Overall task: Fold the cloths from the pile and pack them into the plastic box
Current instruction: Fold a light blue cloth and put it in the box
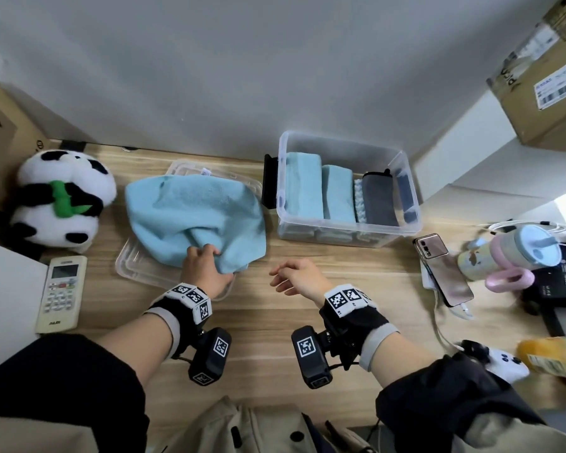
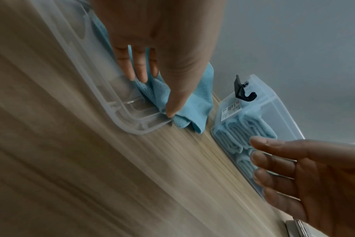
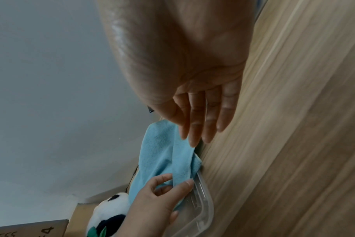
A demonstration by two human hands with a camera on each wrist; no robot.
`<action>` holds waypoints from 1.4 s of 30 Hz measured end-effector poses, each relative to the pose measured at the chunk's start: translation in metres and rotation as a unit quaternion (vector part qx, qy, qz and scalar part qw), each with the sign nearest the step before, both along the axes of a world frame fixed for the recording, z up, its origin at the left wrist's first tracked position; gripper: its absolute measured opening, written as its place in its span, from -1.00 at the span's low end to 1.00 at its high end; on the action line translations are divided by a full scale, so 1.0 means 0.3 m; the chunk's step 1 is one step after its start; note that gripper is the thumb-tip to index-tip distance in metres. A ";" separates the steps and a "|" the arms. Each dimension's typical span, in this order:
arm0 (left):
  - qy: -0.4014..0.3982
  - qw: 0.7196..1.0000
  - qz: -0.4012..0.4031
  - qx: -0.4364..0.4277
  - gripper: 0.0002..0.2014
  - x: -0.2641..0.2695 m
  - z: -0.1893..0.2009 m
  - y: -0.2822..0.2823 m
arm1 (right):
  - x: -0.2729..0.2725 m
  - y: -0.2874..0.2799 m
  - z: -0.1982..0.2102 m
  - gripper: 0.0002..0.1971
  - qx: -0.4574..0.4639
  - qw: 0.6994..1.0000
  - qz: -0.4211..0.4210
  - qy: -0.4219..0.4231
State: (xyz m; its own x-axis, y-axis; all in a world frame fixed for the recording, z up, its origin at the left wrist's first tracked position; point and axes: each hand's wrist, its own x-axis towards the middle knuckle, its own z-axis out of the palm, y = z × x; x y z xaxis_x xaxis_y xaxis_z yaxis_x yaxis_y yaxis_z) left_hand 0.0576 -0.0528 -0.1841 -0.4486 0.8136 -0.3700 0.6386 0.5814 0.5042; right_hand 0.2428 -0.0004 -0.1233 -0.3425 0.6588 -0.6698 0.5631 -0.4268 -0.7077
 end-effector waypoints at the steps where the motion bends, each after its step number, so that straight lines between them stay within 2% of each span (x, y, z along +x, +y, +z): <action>1: 0.003 1.000 0.002 0.007 -0.50 0.005 0.000 -0.002 | 0.004 -0.004 -0.001 -0.70 0.000 1.000 -0.002 -0.001; 7: -0.007 1.000 0.020 0.019 -0.88 -0.018 0.011 0.005 | 0.026 -0.027 -0.011 -0.70 -0.010 1.000 -0.011 -0.008; 12: -0.056 0.993 0.059 0.090 -0.88 -0.061 0.053 0.023 | 0.035 -0.041 -0.004 -0.70 -0.002 1.000 -0.014 -0.006; 14: -0.130 0.974 0.101 0.156 -0.96 -0.060 0.125 0.054 | 0.034 -0.044 0.010 -0.74 0.016 1.000 -0.025 -0.001; 16: -0.227 0.936 0.132 0.233 -0.82 -0.058 0.231 0.088 | 0.028 -0.037 0.028 -0.81 0.075 0.996 -0.038 0.001; 18: -0.298 0.899 0.136 0.290 -0.72 -0.053 0.356 0.113 | 0.023 -0.016 0.059 -0.82 0.174 0.984 -0.043 -0.009; 20: -0.346 0.874 0.109 0.323 -0.74 -0.035 0.485 0.122 | 0.015 -0.001 0.117 -0.71 0.244 0.968 -0.061 0.013; 22: -0.369 0.863 0.073 0.337 -0.78 -0.010 0.594 0.125 | 0.004 0.010 0.189 -0.53 0.301 0.950 -0.062 0.057; 24: -0.382 0.859 0.038 0.339 -0.82 0.022 0.663 0.116 | -0.006 0.014 0.254 -0.35 0.347 0.933 -0.033 0.087; 26: -0.381 0.861 -0.002 0.338 -0.86 0.062 0.700 0.104 | -0.016 0.007 0.310 -0.28 0.351 0.928 -0.017 0.126; 28: -0.371 0.865 -0.040 0.334 -0.87 0.102 0.708 0.093 | -0.016 0.002 0.344 -0.41 0.334 0.931 -0.017 0.148; 30: -0.373 0.866 -0.064 0.328 -0.89 0.140 0.706 0.084 | -0.001 -0.002 0.358 -0.77 0.357 0.927 -0.009 0.113; 31: -0.371 0.867 -0.068 0.326 -0.92 0.154 0.703 0.080 | 0.017 0.003 0.356 -0.88 0.381 0.921 -0.007 0.080; 33: -0.369 0.870 -0.072 0.320 -0.94 0.171 0.698 0.071 | 0.072 0.021 0.328 -0.87 0.400 0.916 -0.019 0.034; 35: -0.364 0.879 -0.093 0.295 -0.82 0.171 0.686 0.061 | 0.152 0.041 0.300 -0.88 0.392 0.918 -0.060 0.017; 37: -0.341 0.896 -0.155 0.239 -0.66 0.161 0.668 0.051 | 0.236 0.057 0.290 -0.87 0.388 0.916 -0.097 0.016; 38: -0.320 0.905 -0.196 0.200 -0.59 0.160 0.660 0.044 | 0.275 0.059 0.299 -0.81 0.392 0.914 -0.107 0.020; 40: -0.282 0.914 -0.261 0.131 -0.51 0.163 0.639 0.031 | 0.339 0.057 0.332 -0.67 0.407 0.907 -0.102 0.029; 42: -0.260 0.917 -0.281 0.114 -0.51 0.172 0.618 0.024 | 0.385 0.061 0.365 -0.68 0.419 0.903 -0.088 0.034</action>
State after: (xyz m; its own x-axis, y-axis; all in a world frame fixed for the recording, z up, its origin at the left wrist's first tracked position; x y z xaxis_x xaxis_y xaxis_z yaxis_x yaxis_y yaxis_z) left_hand 0.1091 -0.0456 0.0013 0.2542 0.9447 -0.2070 0.4445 0.0760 0.8926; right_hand 0.3583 0.0178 -0.0140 -0.2040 0.9730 0.1078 0.4816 0.1956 -0.8543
